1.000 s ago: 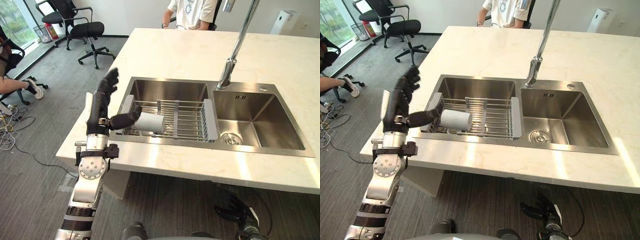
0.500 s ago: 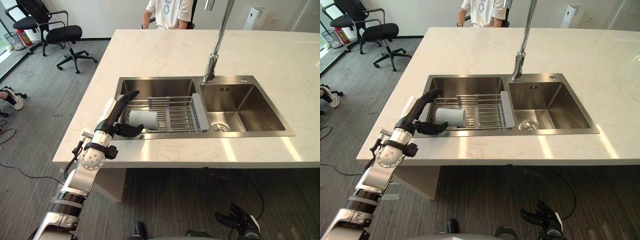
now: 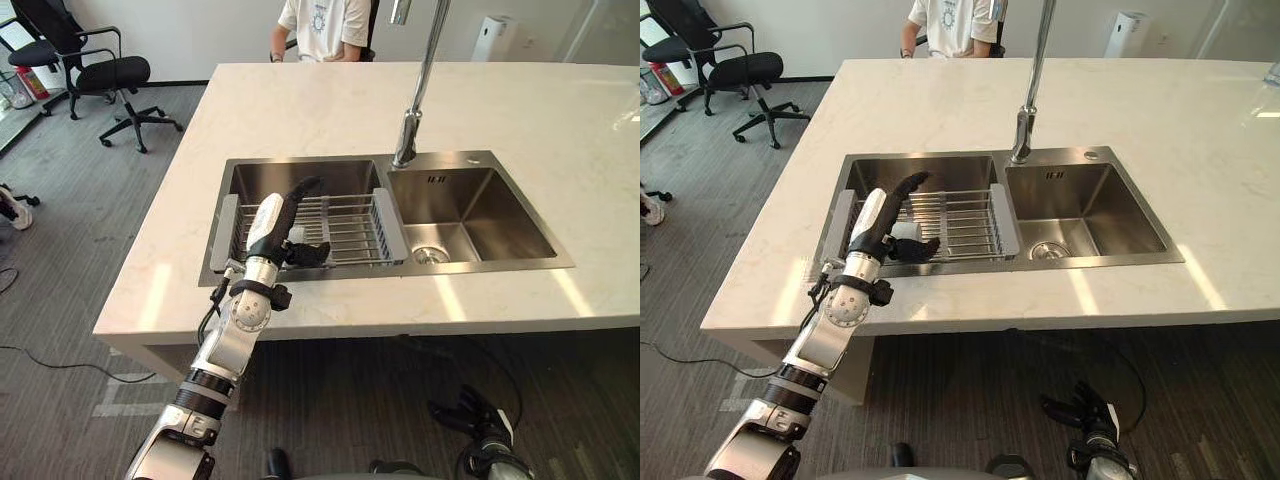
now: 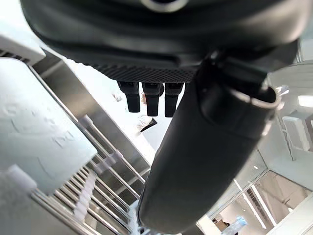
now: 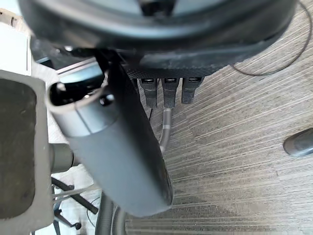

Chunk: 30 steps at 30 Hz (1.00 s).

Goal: Walk over to the sink, pick up the cup, carry it to the dishwasher, place the cup inside the dishwasher, then close the dishwasher door

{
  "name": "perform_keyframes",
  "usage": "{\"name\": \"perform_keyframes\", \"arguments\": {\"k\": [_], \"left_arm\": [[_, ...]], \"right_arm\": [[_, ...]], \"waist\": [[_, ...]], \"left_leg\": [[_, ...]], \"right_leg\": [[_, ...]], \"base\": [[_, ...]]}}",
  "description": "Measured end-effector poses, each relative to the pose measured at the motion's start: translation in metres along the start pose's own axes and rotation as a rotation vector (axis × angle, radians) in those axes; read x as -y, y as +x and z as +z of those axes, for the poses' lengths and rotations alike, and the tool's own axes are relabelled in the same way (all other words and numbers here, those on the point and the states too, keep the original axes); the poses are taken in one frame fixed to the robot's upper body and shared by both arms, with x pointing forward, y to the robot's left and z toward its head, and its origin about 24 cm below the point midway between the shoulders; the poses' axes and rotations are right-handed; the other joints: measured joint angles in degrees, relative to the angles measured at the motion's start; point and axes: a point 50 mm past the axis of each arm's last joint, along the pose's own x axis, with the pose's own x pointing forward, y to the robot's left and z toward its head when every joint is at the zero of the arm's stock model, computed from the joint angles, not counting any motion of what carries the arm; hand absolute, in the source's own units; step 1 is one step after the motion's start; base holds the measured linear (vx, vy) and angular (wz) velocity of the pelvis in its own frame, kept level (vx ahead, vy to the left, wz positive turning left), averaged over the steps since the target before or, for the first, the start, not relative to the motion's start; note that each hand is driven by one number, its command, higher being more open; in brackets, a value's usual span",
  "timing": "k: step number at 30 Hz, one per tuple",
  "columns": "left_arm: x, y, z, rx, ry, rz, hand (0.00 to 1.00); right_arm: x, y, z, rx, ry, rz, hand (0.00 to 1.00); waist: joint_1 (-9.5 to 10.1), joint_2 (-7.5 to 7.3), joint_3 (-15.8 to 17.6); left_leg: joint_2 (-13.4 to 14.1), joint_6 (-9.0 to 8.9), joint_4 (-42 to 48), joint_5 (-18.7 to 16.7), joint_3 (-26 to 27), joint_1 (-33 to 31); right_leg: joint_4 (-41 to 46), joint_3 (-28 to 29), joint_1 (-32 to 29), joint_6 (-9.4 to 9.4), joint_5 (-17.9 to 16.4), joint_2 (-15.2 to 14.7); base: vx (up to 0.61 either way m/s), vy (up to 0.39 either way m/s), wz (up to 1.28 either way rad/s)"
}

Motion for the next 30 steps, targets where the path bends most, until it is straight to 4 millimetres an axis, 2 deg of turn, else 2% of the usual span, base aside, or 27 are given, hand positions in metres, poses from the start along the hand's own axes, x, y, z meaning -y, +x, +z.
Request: {"name": "perform_keyframes", "arguments": {"k": [8, 30], "left_arm": [[-0.02, 0.001, -0.008, 0.0, 0.17, 0.01, 0.9], [-0.045, -0.004, -0.023, 0.004, 0.419, -0.098, 0.9]], "right_arm": [[0.0, 0.0, 0.0, 0.0, 0.0, 0.012, 0.9], [-0.002, 0.0, 0.005, 0.025, -0.012, 0.039, 0.9]], "waist": [[0.0, 0.11, 0.2], [0.01, 1.06, 1.69]], "left_leg": [[0.07, -0.44, 0.23, -0.33, 0.01, 0.0], [0.27, -0.65, 0.25, -0.5, -0.08, 0.05]], "right_leg": [[-0.77, -0.28, 0.35, 0.02, 0.09, 0.0], [-1.48, -0.77, 0.86, 0.0, 0.1, -0.13]], "base": [[0.01, -0.002, 0.0], [0.0, 0.0, 0.0]]}}
